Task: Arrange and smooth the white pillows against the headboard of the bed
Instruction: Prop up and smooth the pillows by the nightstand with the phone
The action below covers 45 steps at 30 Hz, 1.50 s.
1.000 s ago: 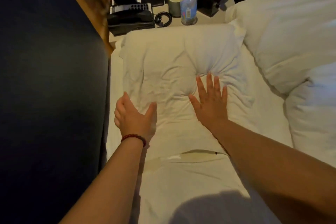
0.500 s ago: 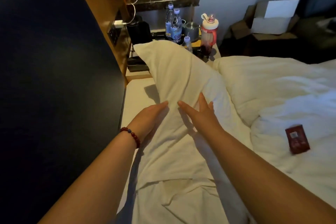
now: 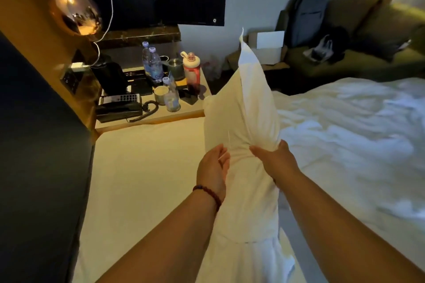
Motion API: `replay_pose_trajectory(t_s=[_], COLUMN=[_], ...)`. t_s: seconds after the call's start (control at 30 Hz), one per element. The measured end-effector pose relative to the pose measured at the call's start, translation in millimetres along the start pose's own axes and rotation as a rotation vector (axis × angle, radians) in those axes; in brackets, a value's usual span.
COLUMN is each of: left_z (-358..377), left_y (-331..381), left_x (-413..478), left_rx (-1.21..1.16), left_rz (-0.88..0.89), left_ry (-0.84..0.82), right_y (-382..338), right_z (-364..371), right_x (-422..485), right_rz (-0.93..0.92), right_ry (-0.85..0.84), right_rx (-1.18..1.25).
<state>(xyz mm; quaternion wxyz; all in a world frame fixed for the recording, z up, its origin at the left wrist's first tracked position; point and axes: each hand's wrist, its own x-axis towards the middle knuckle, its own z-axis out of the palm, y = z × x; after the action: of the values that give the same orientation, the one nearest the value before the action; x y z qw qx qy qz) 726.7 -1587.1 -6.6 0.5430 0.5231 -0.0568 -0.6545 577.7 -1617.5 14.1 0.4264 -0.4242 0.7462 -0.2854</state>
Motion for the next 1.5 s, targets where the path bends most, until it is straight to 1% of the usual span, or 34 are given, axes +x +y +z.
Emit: replay_pose_trajectory(t_s=[0.07,0.13,0.2,0.27,0.37,0.4,0.5,0.53,0.6,0.67,0.7,0.77,0.8,0.83,0.87,0.93,1.0,1.03,1.1,1.13,1.17,1.2,1.27,1.33,1.4,1.5], left_z=[1.3,-0.7,-7.6,-17.8,-40.5,-48.4,-63.1,-66.2,-75.0,-88.9,-96.5,-109.4,-115.9,-121.5,-128.4,-140.9,-146.9,-147.3,-144.1,-143.2,-139.8,-137.2,-131.6,-128.5,-127.8,-138.4], left_y=[-4.4,-2.1,7.2,25.6,62.2,75.5,119.5,136.6,174.2,211.5,227.2,249.4,255.2,256.9,254.9,243.3,229.3,222.7,211.4,206.5,201.2,195.9,182.4,165.3,150.0,127.8], left_x=[5.6,5.0,1.4,-6.5,-17.7,-18.9,-32.0,-36.7,-47.5,-59.9,-67.2,-81.3,-86.9,-92.2,-95.8,-102.7,-110.8,-115.7,-127.3,-132.2,-139.4,-145.8,-156.9,-164.6,-168.3,-167.4], left_rx=[0.153,0.263,0.331,0.328,0.394,0.432,0.509,0.51,0.466,0.423,0.394,0.315,0.274,0.248,0.229,0.246,0.228,0.213,0.181,0.163,0.143,0.121,0.08,0.039,-0.005,-0.097], left_rz=[0.053,0.095,0.139,0.176,0.239,0.259,0.276,0.303,0.407,0.488,0.492,0.468,0.462,0.456,0.442,0.426,0.466,0.499,0.591,0.644,0.697,0.753,0.864,0.934,0.94,0.932], left_ry=[0.044,0.053,0.046,0.071,0.143,0.156,0.132,0.119,0.149,0.202,0.21,0.178,0.149,0.163,0.2,0.346,0.466,0.533,0.655,0.709,0.753,0.786,0.825,0.905,1.005,1.11], right_y=[6.0,5.4,-3.7,-18.6,-51.5,-63.7,-107.5,-123.8,-152.5,-172.2,-178.0,-183.8,-185.7,-188.3,-189.6,-193.6,-194.9,-195.3,-199.4,-203.7,-209.6,-215.2,-229.4,-244.5,-261.4,-282.6], right_z=[-6.1,-6.1,1.0,12.9,22.4,22.3,12.4,8.5,-0.1,-8.7,-12.9,-17.8,-17.9,-18.4,-16.6,-12.0,-2.7,0.9,13.8,17.0,22.8,29.3,41.5,57.4,80.4,121.4], right_x=[5.2,6.0,3.5,-0.8,-11.6,-13.4,-18.4,-19.3,-20.7,-23.5,-27.3,-28.2,-26.8,-29.2,-25.7,-22.9,-18.6,-19.3,-16.7,-21.6,-21.0,-19.7,-22.8,-29.3,-29.7,-37.5], right_rz=[-0.036,-0.083,-0.122,-0.149,-0.224,-0.261,-0.401,-0.432,-0.463,-0.446,-0.408,-0.312,-0.32,-0.352,-0.416,-0.511,-0.526,-0.493,-0.355,-0.342,-0.377,-0.456,-0.615,-0.784,-0.929,-0.995], right_ry=[-0.018,-0.041,-0.06,-0.115,-0.231,-0.299,-0.488,-0.523,-0.589,-0.595,-0.592,-0.643,-0.666,-0.674,-0.667,-0.607,-0.636,-0.7,-0.836,-0.849,-0.842,-0.825,-0.777,-0.737,-0.67,-0.718], right_rx=[0.058,0.171,0.241,0.325,0.467,0.512,0.53,0.509,0.489,0.449,0.447,0.441,0.413,0.363,0.283,0.152,0.116,0.133,0.267,0.296,0.297,0.269,0.179,0.055,-0.067,-0.176])
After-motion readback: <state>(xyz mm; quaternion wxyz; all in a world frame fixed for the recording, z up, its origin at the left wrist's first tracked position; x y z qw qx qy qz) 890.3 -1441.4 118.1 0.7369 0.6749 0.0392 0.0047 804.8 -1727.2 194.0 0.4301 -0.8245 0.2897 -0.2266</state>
